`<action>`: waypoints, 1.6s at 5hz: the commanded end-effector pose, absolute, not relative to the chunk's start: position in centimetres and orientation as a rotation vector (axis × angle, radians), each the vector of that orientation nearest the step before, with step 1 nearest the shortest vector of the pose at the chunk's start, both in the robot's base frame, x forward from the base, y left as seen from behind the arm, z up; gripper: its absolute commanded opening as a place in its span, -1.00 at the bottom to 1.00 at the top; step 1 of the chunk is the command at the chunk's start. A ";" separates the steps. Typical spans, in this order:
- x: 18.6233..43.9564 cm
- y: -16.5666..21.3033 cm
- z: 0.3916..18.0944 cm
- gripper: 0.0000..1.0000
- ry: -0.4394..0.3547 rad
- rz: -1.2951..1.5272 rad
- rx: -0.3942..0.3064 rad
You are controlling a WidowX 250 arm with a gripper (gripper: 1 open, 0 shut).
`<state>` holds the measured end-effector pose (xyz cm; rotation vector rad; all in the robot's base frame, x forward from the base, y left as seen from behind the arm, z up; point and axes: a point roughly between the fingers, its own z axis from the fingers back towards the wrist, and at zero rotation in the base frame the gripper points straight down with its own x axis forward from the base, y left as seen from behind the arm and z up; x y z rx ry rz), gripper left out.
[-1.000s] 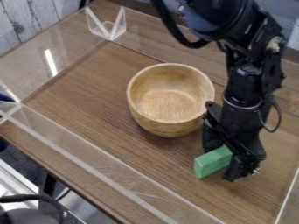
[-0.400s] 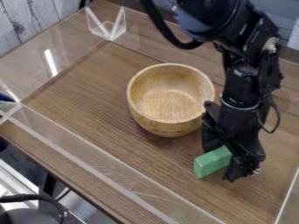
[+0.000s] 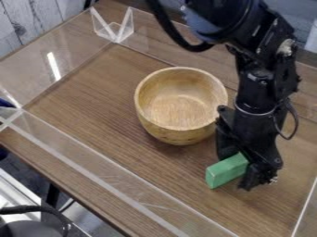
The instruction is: Put the green block in the brown bowl
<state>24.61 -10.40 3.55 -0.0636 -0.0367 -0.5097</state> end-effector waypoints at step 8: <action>30.0 -1.2 16.1 -1.00 -0.249 -0.236 0.062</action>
